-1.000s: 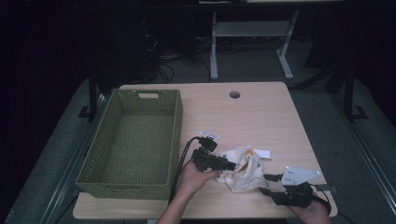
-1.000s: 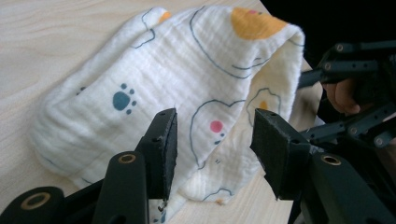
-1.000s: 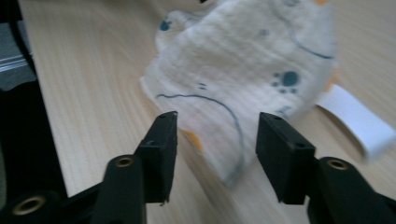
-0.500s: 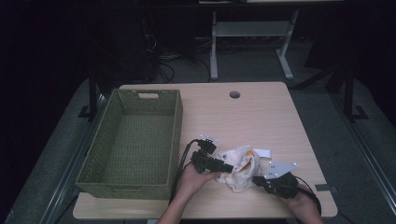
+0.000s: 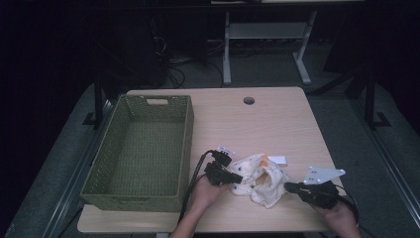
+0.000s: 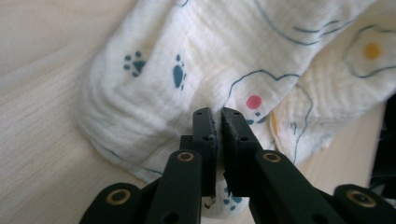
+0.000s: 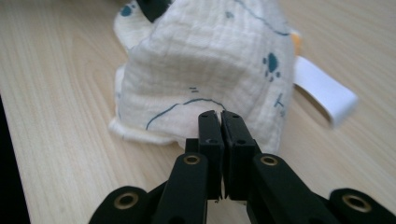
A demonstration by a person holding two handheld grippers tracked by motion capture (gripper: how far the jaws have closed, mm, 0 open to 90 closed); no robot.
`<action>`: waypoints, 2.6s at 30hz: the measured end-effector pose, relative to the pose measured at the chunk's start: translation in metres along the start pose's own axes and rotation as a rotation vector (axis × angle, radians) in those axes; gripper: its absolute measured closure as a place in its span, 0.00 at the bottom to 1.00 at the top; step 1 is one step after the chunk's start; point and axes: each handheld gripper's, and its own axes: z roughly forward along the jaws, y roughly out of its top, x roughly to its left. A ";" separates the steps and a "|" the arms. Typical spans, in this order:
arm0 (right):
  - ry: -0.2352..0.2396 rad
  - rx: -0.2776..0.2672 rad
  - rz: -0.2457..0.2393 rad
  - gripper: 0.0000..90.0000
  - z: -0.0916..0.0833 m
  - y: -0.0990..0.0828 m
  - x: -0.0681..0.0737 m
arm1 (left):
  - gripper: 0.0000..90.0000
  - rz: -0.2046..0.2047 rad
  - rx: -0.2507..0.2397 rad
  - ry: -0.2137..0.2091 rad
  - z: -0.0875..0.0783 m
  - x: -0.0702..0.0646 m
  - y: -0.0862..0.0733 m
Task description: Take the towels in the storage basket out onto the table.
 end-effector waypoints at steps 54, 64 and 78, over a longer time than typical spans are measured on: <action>0.150 0.085 -0.056 0.60 0.016 -0.014 0.015 | 0.71 0.147 0.031 0.081 0.007 -0.014 -0.011; 0.131 0.093 -0.103 0.67 0.016 -0.014 0.024 | 0.74 0.221 0.002 0.133 0.009 -0.020 -0.017; 0.097 0.097 -0.045 0.91 0.018 -0.014 0.014 | 0.93 0.401 -0.001 0.314 0.015 -0.038 -0.024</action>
